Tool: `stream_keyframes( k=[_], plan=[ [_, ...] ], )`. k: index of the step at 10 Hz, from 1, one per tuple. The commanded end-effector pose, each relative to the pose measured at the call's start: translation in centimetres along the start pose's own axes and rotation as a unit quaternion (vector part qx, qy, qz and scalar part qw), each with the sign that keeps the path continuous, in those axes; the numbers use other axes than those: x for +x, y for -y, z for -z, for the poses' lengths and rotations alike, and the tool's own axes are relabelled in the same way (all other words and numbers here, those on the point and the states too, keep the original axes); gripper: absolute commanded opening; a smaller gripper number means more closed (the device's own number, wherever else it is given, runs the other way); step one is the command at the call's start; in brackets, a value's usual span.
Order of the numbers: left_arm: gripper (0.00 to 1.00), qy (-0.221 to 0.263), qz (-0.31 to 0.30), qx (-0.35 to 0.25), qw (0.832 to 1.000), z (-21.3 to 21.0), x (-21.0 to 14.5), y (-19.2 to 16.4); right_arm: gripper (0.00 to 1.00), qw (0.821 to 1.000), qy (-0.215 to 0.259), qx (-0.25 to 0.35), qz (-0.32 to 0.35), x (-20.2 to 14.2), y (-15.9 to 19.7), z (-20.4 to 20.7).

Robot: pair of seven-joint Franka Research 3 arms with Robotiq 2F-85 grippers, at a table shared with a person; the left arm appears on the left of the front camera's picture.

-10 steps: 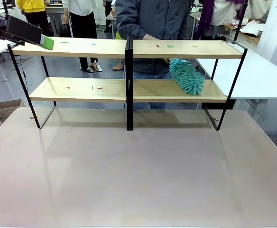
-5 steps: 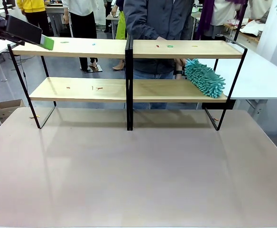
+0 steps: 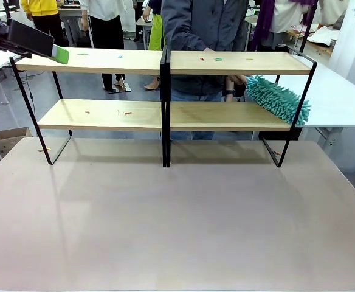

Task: Clean the shelves.
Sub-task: Clean another randomly selected level of the Shelf with the Duster.

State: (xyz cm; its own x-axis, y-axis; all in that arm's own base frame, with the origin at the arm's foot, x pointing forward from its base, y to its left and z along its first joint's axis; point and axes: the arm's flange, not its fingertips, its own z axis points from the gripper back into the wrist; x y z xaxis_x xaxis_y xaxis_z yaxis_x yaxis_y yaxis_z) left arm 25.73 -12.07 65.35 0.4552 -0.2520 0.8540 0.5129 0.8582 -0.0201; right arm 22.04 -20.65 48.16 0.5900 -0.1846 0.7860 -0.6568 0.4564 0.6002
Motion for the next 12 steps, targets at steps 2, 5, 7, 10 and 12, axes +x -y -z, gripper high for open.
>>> stream_keyframes(
  k=[2, 5, 7, 10, 12],
  plan=[
    [1.00, 0.002, -0.001, -0.001, 1.000, -0.1, 0.0, -0.1, 0.12, 0.999, 0.023, -0.046, -0.012, -1.7, -0.1, -4.6],
    [1.00, 0.002, -0.001, -0.001, 1.000, -0.1, 0.0, -0.1, 0.12, 0.997, 0.034, -0.064, -0.001, -1.6, 0.0, -4.6],
    [1.00, 0.002, -0.001, -0.001, 1.000, -0.1, 0.0, -0.1, 0.12, 0.998, 0.022, -0.063, -0.001, -0.9, 0.1, -3.2],
    [1.00, 0.002, -0.001, -0.001, 1.000, -0.1, 0.0, -0.1, 0.12, 0.998, -0.006, -0.061, -0.019, -0.3, -1.4, -0.2],
    [1.00, 0.002, -0.001, -0.001, 1.000, -0.1, 0.0, -0.1, 0.12, 0.993, -0.080, -0.035, -0.084, -0.5, -5.7, 6.0]
  ],
)
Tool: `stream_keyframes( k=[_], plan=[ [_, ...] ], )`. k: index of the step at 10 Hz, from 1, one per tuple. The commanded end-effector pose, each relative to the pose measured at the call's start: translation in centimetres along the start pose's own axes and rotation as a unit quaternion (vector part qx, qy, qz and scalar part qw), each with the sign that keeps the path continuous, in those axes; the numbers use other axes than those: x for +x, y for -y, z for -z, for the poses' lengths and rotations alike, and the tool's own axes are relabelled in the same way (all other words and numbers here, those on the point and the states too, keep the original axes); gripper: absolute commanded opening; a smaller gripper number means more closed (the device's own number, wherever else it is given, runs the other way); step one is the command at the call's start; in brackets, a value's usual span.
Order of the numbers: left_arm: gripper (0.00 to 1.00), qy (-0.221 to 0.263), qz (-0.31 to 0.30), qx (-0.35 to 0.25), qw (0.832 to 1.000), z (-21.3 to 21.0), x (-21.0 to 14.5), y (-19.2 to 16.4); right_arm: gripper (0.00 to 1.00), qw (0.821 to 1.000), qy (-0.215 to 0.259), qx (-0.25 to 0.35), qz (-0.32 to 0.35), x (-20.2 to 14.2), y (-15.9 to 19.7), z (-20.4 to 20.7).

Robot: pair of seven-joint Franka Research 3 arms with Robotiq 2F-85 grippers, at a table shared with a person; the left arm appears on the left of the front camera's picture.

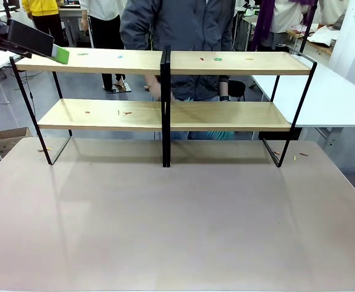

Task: Clean the shelves.
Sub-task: Clean another randomly selected level of the Shelf with the Duster.

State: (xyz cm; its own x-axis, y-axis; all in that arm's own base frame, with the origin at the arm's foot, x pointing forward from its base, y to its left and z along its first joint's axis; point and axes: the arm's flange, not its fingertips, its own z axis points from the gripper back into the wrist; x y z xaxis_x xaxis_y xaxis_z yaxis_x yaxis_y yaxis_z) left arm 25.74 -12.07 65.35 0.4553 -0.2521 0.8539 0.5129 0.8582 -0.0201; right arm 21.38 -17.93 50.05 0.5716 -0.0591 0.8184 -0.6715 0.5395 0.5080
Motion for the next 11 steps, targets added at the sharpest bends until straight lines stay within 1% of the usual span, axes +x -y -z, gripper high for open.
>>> stream_keyframes(
  k=[1, 2, 3, 4, 5, 6, 7, 8, 9, 10, 11],
  plan=[
    [1.00, 0.002, -0.001, -0.001, 1.000, -0.1, 0.0, -0.1, 0.12, 0.992, -0.090, 0.016, -0.090, -0.3, -6.1, 8.3],
    [1.00, 0.002, -0.001, -0.001, 1.000, -0.1, 0.0, -0.1, 0.12, 0.975, -0.163, 0.026, -0.147, -0.7, -9.2, 13.6],
    [1.00, 0.002, -0.001, -0.001, 1.000, -0.1, 0.0, -0.1, 0.12, 0.955, -0.228, 0.046, -0.185, -1.7, -11.1, 18.3],
    [1.00, 0.002, -0.001, -0.001, 1.000, -0.1, 0.0, -0.1, 0.12, 0.934, -0.285, 0.058, -0.207, -3.2, -12.2, 22.0],
    [1.00, 0.002, -0.001, -0.001, 1.000, -0.1, 0.0, -0.1, 0.12, 0.917, -0.329, 0.063, -0.218, -4.9, -12.5, 24.2],
    [1.00, 0.002, -0.001, -0.001, 1.000, -0.1, 0.0, -0.1, 0.12, 0.920, -0.312, 0.068, -0.225, -4.4, -11.4, 21.3],
    [1.00, 0.002, -0.001, -0.001, 1.000, -0.1, 0.0, -0.1, 0.12, 0.931, -0.314, 0.060, -0.178, 3.2, -12.1, 20.8],
    [1.00, 0.002, -0.001, -0.001, 1.000, -0.1, 0.0, -0.1, 0.12, 0.915, -0.346, 0.064, -0.196, 2.3, -12.8, 23.5],
    [1.00, 0.002, -0.001, -0.001, 1.000, -0.1, 0.0, -0.1, 0.12, 0.910, -0.381, -0.002, -0.162, 1.4, -13.0, 22.0],
    [1.00, 0.002, -0.001, -0.001, 1.000, -0.1, 0.0, -0.1, 0.12, 0.884, -0.436, -0.035, -0.165, 1.5, -13.9, 25.7],
    [1.00, 0.002, -0.001, -0.001, 1.000, -0.1, 0.0, -0.1, 0.12, 0.865, -0.466, -0.021, -0.183, 2.7, -14.6, 30.0]
  ],
)
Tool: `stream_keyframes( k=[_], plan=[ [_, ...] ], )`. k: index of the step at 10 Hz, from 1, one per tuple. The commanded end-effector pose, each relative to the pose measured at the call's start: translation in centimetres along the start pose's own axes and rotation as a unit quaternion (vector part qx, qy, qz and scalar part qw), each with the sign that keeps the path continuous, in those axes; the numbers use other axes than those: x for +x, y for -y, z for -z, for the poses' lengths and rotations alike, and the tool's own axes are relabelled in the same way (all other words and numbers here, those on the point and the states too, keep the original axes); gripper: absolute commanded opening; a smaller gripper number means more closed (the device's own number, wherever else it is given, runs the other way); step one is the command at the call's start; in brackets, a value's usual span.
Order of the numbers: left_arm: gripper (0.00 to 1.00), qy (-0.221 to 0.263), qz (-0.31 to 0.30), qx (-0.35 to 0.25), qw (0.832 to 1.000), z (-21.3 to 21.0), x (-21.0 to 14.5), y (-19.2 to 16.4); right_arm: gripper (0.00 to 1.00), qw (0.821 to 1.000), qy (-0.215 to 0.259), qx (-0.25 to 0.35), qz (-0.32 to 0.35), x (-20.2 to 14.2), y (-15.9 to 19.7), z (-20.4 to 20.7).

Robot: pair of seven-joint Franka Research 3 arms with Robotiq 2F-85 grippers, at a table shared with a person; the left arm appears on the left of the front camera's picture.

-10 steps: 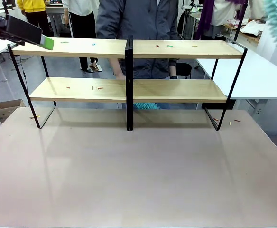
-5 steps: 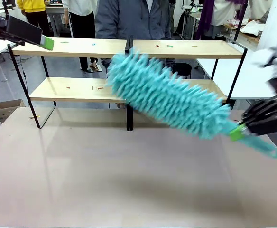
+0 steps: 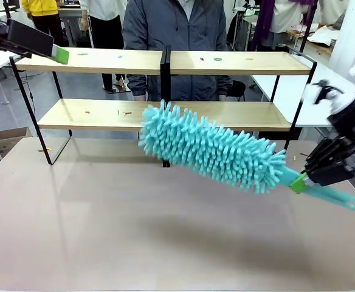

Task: Clean the shelves.
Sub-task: Clean another randomly selected level of the Shelf with the Duster.

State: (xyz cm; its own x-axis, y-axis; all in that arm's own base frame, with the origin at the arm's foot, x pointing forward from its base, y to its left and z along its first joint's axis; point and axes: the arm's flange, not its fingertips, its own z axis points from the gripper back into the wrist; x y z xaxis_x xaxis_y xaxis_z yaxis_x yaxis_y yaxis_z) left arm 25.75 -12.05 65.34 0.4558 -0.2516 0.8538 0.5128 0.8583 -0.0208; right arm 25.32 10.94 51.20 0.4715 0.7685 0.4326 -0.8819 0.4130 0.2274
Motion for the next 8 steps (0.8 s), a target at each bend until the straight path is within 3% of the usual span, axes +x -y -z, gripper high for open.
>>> stream_keyframes(
  k=[1, 3, 5, 6, 7, 8],
  plan=[
    [1.00, 0.002, 0.000, 0.000, 1.000, -0.1, 0.0, -0.1, 0.12, 0.998, -0.067, -0.008, 0.008, 7.8, 0.2, 3.0],
    [1.00, 0.002, 0.000, 0.000, 1.000, -0.1, 0.0, -0.1, 0.12, 0.996, -0.071, -0.016, 0.054, 14.0, -1.0, 6.9],
    [1.00, 0.002, 0.000, 0.000, 1.000, -0.1, 0.0, -0.1, 0.12, 0.993, -0.004, 0.007, 0.120, 18.4, -3.9, 11.4],
    [1.00, 0.002, 0.000, 0.000, 1.000, -0.1, 0.0, -0.1, 0.12, 0.990, -0.001, -0.030, 0.136, 18.8, -3.8, 12.1],
    [1.00, 0.002, 0.000, 0.000, 1.000, -0.1, 0.0, -0.1, 0.12, 0.996, -0.034, 0.000, 0.078, 16.9, -4.6, 11.2],
    [1.00, 0.002, 0.000, 0.000, 1.000, -0.1, 0.0, -0.1, 0.12, 0.996, -0.034, 0.000, 0.078, 16.9, -4.6, 11.2]
  ],
)
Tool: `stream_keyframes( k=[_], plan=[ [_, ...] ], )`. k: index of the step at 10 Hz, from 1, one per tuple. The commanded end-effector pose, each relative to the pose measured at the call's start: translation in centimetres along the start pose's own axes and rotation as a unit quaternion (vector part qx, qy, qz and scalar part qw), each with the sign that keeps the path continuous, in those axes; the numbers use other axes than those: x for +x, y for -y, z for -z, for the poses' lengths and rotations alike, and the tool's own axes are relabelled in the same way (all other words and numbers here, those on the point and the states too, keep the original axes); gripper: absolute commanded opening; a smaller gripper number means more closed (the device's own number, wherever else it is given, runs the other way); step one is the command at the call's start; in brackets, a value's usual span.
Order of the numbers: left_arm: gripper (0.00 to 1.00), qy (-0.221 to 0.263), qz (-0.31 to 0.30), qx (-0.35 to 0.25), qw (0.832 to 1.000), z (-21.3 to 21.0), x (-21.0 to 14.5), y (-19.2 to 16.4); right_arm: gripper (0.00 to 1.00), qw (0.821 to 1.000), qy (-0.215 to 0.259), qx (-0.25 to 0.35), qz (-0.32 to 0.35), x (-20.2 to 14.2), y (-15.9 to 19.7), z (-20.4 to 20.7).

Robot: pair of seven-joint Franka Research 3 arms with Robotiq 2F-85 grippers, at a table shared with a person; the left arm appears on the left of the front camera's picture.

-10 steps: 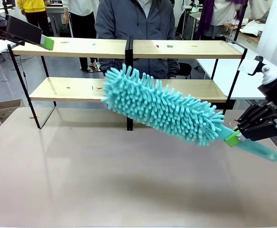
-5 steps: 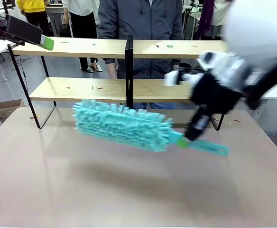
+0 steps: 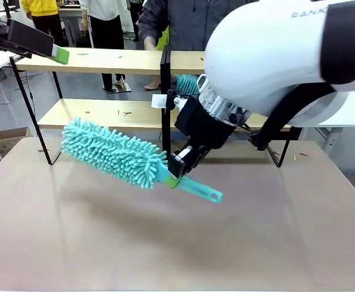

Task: Clean the shelves.
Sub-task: Clean another randomly selected level of the Shelf with the Duster.

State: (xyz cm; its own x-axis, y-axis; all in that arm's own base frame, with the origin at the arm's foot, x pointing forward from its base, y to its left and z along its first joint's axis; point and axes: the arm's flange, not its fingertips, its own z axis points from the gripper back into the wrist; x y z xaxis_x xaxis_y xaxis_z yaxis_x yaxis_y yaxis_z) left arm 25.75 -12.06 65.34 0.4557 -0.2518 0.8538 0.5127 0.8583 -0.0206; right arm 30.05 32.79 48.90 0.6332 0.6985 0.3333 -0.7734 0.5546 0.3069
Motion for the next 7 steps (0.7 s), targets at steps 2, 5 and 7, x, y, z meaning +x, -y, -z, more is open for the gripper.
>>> stream_keyframes(
  k=[2, 5, 7],
  plan=[
    [1.00, 0.002, -0.001, -0.001, 1.000, -0.1, 0.0, -0.1, 0.12, 0.999, 0.039, -0.002, 0.037, 1.5, -0.8, 0.5],
    [1.00, 0.002, -0.001, -0.001, 1.000, -0.1, 0.0, -0.1, 0.12, 0.991, 0.070, -0.018, 0.113, 7.8, -2.1, 2.0],
    [1.00, 0.002, -0.001, -0.001, 1.000, -0.1, 0.0, -0.1, 0.12, 0.975, 0.116, 0.000, 0.189, 9.8, -2.9, 2.7]
  ],
)
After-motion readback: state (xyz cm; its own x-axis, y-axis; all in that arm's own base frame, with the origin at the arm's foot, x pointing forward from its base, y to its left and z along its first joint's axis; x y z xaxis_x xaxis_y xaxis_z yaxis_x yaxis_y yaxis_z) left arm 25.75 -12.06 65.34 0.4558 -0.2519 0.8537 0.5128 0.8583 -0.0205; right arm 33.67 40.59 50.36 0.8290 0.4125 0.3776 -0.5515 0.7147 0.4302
